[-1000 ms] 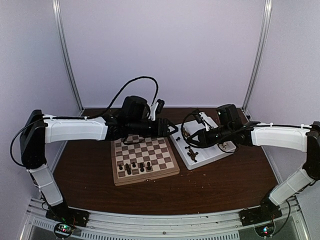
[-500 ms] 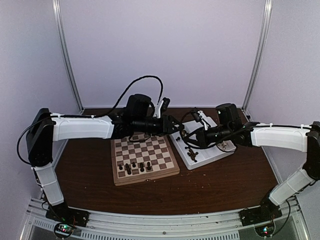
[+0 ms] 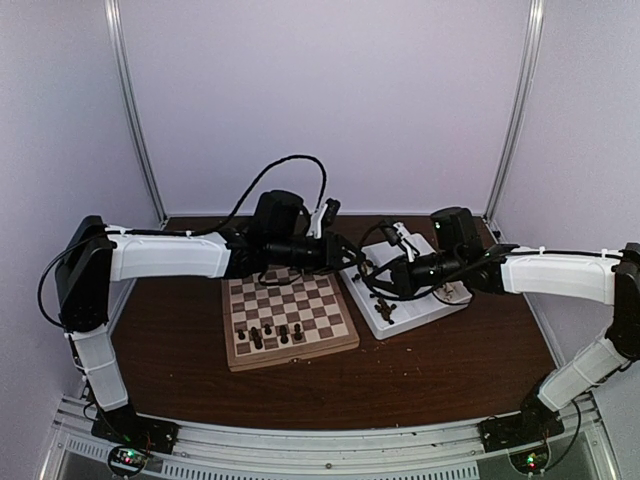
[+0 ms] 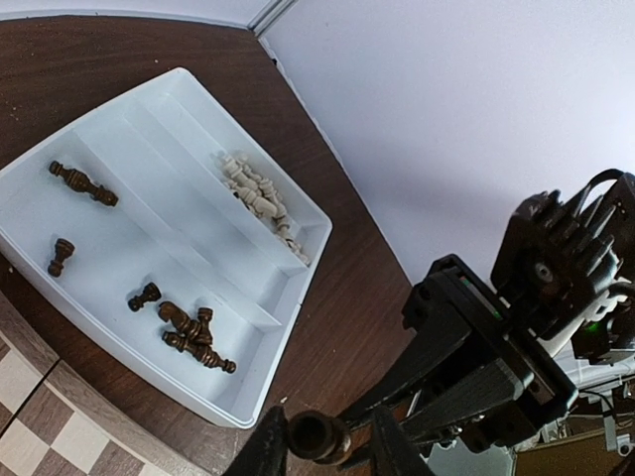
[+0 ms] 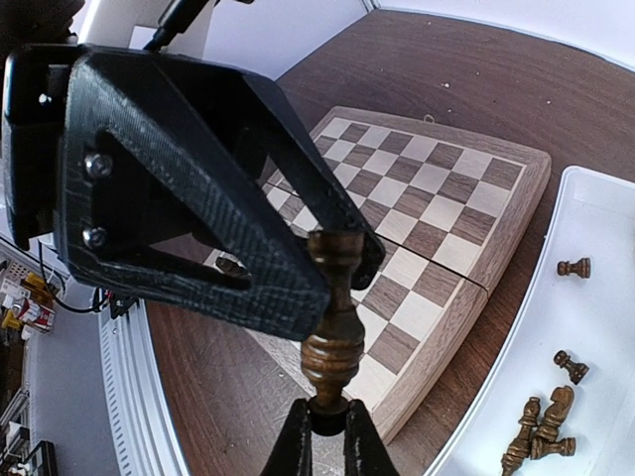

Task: Set up the chess pieces on the board
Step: Pick up the chess piece from the storage box, then place the chess piece on the chessboard.

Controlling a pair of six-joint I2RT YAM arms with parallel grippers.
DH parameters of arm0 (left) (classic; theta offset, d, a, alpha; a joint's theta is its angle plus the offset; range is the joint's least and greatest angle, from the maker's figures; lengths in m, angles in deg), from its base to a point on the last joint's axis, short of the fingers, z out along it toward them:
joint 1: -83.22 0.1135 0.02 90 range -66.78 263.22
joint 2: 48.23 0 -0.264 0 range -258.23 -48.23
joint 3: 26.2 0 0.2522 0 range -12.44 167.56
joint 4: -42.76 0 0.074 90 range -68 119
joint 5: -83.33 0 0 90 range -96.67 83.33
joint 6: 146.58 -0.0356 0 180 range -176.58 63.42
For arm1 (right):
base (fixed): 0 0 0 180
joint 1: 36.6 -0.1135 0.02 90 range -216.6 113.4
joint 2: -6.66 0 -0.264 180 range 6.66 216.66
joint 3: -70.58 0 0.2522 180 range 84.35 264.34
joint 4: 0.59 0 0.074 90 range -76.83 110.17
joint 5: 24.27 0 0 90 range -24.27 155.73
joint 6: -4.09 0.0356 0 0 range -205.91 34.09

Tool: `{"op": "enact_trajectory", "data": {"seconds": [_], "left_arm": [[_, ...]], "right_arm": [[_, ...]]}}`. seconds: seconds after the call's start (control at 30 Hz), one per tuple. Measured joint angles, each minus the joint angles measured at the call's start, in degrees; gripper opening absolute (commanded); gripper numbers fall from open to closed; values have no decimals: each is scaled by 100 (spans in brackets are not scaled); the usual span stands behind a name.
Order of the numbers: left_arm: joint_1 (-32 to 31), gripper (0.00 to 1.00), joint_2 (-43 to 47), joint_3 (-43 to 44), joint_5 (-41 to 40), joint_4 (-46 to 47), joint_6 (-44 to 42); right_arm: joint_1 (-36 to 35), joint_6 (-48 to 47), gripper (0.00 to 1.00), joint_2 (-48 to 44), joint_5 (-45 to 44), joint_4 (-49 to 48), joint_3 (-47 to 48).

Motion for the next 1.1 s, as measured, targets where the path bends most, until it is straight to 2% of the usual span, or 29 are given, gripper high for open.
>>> {"op": "enact_trajectory", "data": {"seconds": [0.27, 0.47, 0.67, 0.87, 1.1], "left_arm": [[46, 12, 0, 2, 20, 2, 2], [52, 9, 7, 2, -50, -46, -149], [68, 8, 214, -20, -481, -531, -625], [72, 7, 1198, -435, -1298, -1239, -1274], [76, 7, 3185, -2024, -2236, -1814, -1650]], "right_arm": [[-26, -22, 2, 0, 63, 2, 0], [-26, -44, 1, 0, 39, 9, 0], [-31, -57, 1, 0, -92, 15, -11], [-31, -57, 1, 4, -822, 236, -11], [-26, 15, 0, 59, -1797, 304, 7]]}}
